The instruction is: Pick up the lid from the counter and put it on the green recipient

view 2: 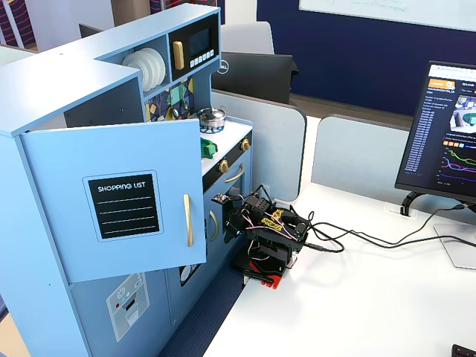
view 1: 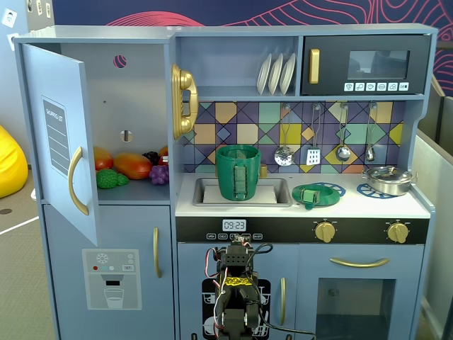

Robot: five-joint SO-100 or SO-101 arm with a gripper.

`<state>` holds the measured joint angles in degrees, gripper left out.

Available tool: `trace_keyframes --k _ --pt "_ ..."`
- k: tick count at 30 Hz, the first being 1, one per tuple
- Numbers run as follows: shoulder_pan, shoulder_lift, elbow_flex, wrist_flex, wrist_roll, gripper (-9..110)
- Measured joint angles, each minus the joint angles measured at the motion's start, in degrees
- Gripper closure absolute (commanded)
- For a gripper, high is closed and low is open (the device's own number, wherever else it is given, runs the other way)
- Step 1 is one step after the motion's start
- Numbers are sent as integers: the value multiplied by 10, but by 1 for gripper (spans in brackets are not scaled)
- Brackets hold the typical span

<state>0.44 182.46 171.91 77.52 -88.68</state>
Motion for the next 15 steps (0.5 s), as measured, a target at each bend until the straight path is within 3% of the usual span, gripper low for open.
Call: trace_keyframes --k 15 --pt "50 0 0 -7 11 101"
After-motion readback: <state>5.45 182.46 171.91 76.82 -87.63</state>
